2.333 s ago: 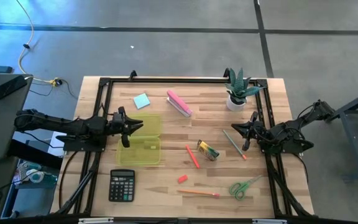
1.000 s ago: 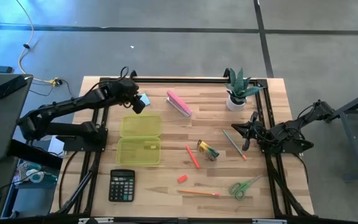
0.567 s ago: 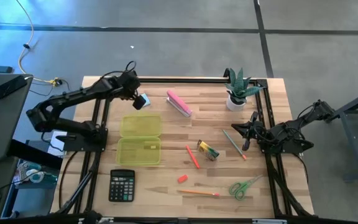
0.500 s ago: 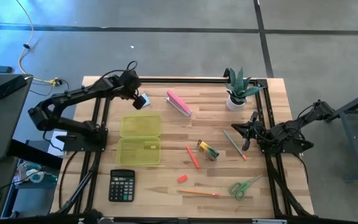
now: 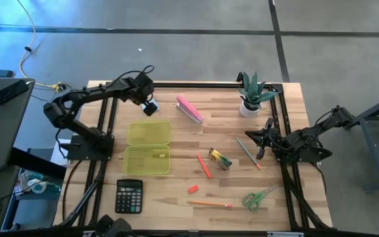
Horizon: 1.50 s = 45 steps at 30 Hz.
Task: Pack school essentials
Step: Put the blue sticky notes into the yellow supply box
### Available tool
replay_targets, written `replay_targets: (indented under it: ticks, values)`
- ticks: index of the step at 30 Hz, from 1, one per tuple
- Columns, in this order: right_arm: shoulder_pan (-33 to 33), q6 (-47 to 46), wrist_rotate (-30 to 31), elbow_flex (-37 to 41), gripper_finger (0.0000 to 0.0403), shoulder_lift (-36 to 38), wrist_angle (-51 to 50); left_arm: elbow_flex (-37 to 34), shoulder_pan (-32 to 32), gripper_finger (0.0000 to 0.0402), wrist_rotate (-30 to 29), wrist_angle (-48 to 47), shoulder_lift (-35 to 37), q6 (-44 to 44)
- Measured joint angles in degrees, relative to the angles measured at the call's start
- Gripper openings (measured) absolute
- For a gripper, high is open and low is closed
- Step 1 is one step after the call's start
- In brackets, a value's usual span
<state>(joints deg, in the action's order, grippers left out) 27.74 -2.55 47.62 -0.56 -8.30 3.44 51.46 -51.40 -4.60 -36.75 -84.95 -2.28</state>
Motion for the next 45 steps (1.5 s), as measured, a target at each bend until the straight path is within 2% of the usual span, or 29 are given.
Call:
replay_targets:
  ticks: [21,45]
  values:
    - [-0.01,-0.01,0.0,-0.01,0.0,-0.02,0.0,7.97,-0.83,0.04,-0.57,-5.76,-12.08,-3.53]
    - [-0.01,0.01,0.0,0.01,0.0,-0.02,-0.02,10.39,-1.51,0.04,-0.38,-5.09,-19.5,-3.93]
